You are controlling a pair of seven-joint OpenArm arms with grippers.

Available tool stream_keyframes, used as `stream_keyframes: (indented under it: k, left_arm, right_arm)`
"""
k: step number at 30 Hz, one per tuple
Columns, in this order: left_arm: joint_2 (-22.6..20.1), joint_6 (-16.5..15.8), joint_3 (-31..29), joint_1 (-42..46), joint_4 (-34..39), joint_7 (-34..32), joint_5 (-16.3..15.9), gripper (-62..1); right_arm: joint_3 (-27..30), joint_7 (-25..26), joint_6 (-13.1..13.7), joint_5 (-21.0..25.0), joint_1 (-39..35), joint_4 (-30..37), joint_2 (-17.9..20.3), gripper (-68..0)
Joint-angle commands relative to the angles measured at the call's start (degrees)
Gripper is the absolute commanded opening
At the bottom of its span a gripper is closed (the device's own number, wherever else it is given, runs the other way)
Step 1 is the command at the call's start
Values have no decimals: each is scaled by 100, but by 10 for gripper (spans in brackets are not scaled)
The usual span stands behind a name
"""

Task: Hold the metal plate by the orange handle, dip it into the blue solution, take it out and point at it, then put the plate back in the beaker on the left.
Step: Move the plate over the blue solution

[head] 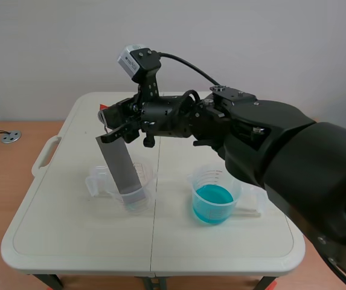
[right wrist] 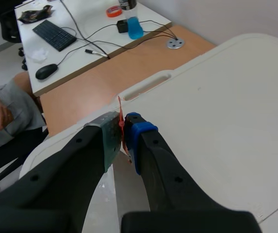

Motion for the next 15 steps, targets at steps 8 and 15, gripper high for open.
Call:
stream_keyframes:
  k: [8,15]
  left_arm:
    - [-20,-37,-7,72,39,-37,-37,-575]
    - [-20,-37,-7,70,39,-57,-37,-575]
  right_arm:
    - [-13,221,557,63,98,229,208,-664]
    - [-13,363,557,66,2,798,525,-664]
